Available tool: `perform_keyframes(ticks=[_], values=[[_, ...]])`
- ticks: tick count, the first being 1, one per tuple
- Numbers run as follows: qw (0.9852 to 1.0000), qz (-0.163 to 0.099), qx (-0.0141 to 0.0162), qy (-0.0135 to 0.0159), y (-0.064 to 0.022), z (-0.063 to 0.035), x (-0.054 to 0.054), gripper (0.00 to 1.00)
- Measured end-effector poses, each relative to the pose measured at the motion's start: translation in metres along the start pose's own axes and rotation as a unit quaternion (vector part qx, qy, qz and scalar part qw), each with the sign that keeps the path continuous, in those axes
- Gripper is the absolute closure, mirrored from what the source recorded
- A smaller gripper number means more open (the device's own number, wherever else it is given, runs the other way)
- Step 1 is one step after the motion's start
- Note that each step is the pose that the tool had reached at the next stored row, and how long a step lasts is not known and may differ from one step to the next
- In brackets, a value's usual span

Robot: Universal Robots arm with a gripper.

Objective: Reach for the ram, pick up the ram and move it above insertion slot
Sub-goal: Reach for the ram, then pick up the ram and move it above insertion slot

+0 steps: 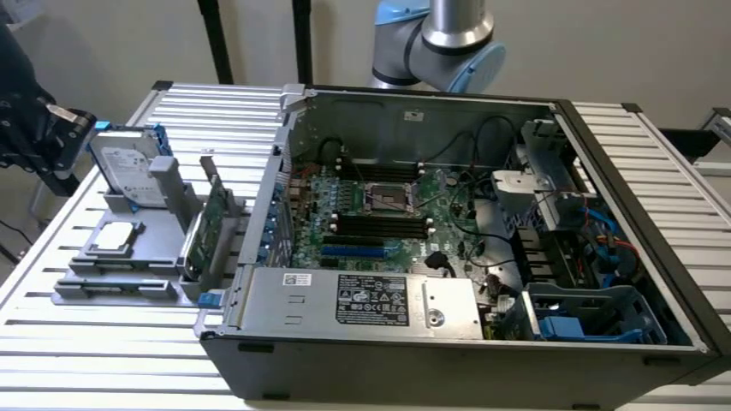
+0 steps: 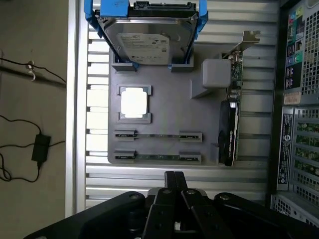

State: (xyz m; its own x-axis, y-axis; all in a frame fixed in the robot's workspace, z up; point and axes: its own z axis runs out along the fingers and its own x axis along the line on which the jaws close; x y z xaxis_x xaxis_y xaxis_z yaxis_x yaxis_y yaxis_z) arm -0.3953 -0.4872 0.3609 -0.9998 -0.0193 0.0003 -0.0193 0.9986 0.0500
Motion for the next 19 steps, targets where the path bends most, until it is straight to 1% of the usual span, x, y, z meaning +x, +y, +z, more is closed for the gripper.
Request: perform_keyframes(ticks=[19], values=[[1.0000,-0.002,0.0000,-0.0003,0.0000,0.0003,0.0002,0.89]])
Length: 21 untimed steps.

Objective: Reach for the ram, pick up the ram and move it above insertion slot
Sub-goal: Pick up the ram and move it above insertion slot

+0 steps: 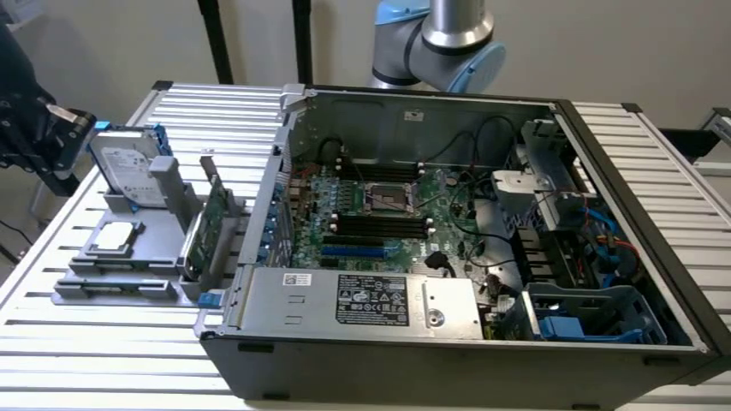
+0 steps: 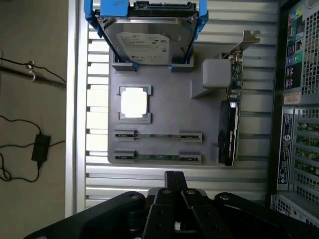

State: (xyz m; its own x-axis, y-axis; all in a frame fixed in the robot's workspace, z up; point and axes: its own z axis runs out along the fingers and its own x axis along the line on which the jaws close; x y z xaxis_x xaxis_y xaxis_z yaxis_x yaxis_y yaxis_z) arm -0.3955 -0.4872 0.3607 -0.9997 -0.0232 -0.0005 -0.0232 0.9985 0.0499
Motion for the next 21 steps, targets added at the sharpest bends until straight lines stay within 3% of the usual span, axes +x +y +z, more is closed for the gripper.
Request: perform_keyframes(ticks=[6,11,16,21], values=[[0.9986,-0.053,0.0000,0.0026,0.0000,0.0015,0.0001,0.89],[0.9951,-0.098,0.0000,0.0049,-0.0001,0.0028,0.0000,0.89],[0.9897,-0.143,-0.0001,0.0072,-0.0002,0.0041,0.0001,0.89],[0.9821,-0.188,-0.0001,0.0094,-0.0002,0.0054,0.0001,0.89]])
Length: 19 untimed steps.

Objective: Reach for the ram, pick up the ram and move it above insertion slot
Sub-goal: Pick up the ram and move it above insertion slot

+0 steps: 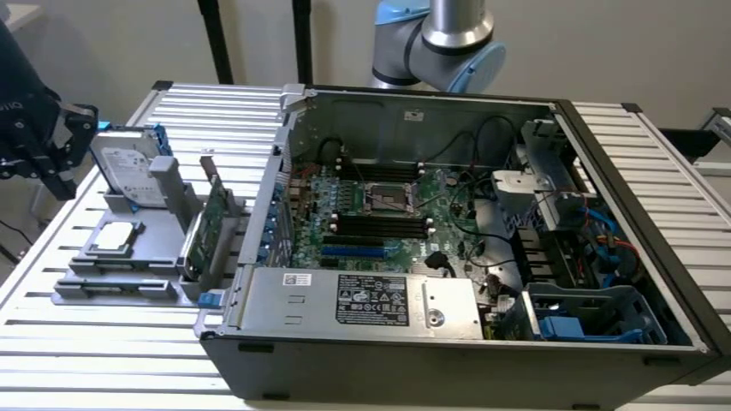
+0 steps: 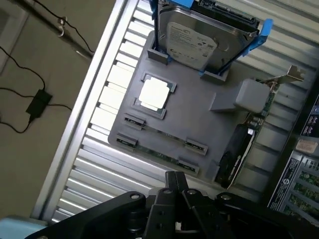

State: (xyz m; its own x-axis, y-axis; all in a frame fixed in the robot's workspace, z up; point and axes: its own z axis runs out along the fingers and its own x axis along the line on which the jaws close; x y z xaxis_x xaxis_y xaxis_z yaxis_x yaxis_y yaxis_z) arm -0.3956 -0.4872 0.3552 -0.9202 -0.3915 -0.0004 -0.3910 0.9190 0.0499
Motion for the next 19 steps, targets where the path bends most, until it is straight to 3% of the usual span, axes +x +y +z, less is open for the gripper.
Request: perform_keyframes(ticks=[5,10,15,19], values=[[0.9990,-0.045,0.0000,0.0022,-0.0001,0.0014,0.0000,0.89],[0.9959,-0.091,0.0000,0.0045,-0.0002,0.0027,0.0000,0.89],[0.9907,-0.136,-0.0001,0.0068,-0.0002,0.0042,0.0000,0.89],[0.9851,-0.172,-0.0001,0.0086,-0.0003,0.0053,0.0000,0.89]])
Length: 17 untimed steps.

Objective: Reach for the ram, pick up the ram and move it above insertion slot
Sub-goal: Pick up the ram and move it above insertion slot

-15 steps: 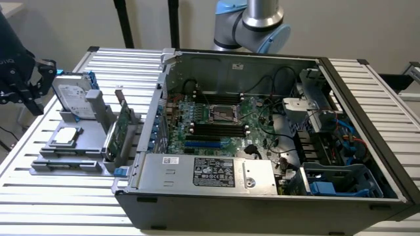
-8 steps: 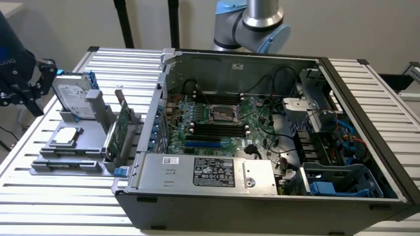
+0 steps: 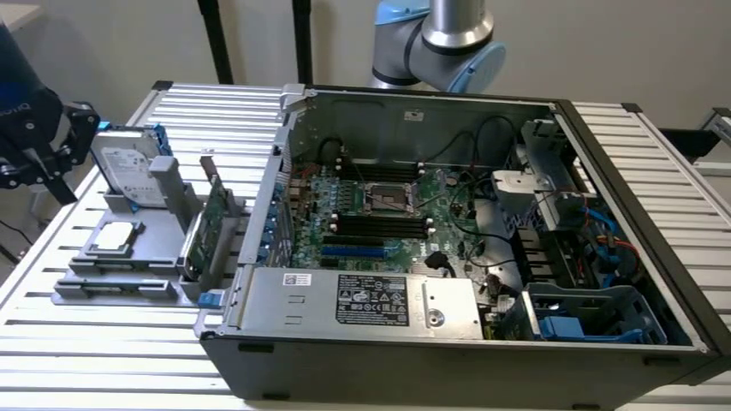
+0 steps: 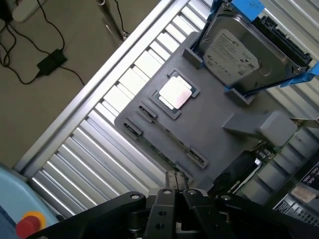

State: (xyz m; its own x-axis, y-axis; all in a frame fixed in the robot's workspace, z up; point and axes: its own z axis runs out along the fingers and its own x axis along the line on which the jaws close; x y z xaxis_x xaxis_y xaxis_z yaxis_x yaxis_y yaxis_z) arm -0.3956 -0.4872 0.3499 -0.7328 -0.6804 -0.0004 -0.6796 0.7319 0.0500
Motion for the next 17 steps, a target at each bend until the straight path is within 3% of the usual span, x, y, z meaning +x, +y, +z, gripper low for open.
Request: perform_keyframes(ticks=[4,8,13,17], values=[[0.9994,-0.036,0.0000,0.0018,-0.0001,0.0012,0.0000,0.89],[0.9974,-0.073,0.0000,0.0036,-0.0001,0.0026,0.0000,0.89],[0.9930,-0.118,0.0000,0.0059,-0.0002,0.0044,0.0000,0.89],[0.9881,-0.153,0.0000,0.0076,-0.0003,0.0060,0.0000,0.89]])
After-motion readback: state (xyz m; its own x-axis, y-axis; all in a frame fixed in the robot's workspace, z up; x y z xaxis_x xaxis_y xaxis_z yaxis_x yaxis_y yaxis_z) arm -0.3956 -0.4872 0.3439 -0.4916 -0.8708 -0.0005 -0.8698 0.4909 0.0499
